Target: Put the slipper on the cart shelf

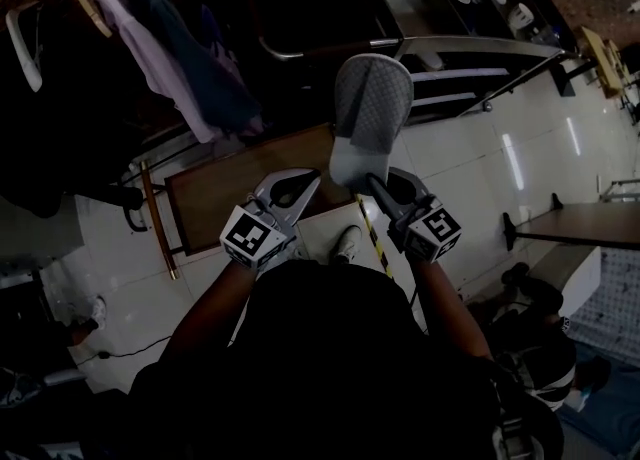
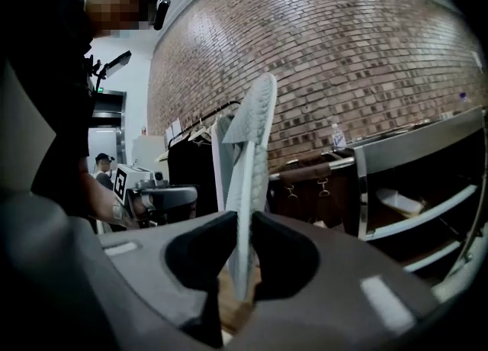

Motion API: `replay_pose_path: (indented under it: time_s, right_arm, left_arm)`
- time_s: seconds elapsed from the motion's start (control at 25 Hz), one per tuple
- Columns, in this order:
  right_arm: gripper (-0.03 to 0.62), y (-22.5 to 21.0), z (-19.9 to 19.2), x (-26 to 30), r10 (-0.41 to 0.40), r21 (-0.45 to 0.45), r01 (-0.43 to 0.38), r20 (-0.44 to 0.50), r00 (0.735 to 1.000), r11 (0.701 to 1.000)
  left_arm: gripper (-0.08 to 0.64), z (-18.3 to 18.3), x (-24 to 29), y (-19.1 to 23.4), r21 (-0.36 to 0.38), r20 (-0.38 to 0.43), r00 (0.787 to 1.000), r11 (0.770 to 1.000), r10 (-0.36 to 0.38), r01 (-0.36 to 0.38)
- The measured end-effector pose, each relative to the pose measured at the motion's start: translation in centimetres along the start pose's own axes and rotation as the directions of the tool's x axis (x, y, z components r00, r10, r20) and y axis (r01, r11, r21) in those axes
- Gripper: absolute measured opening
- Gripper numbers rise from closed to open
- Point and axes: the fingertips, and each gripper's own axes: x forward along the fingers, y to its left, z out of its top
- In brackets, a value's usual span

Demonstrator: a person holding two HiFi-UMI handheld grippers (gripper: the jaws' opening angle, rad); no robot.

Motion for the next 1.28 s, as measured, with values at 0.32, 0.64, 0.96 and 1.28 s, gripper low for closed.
replay_pose_path:
  time_s: [0.32, 0.64, 0.96, 1.28]
  right_arm:
    - [0.063, -1.3, -4.1, -3.7, -0.113, 0.147, 0.125, -0.087, 0.99, 0.981]
    - [0.063, -5.1, -6.4, -6.7, -0.01, 0.269, 0.043, -0.123, 0.992, 0.962]
    - [0.064, -11.2, -7.9, -11.4, 0.142, 0.353, -0.078, -0.161, 0.977, 0.933]
    - [0.063, -16.8, -9.7, -14.8, 0.253, 0.461, -0.14, -0.192, 0.948, 0.876]
  left_arm:
    - [0.002, -1.9, 1.8, -2.2, -0.012, -0.048, 0.992, 0.993, -0.118, 0.117]
    - [0.002, -1.1, 5.9, -5.3, 0.009, -0.017, 0.995, 0.995, -0.099, 0.099]
    - [0.002, -0.9, 13.8, -11.2, 0.063, -0.035, 0.999, 0.997, -0.03, 0.032]
    - [0.002, -1.1, 21.5, -15.6, 0.129, -0.05, 0.999, 0.992, 0.006, 0.0]
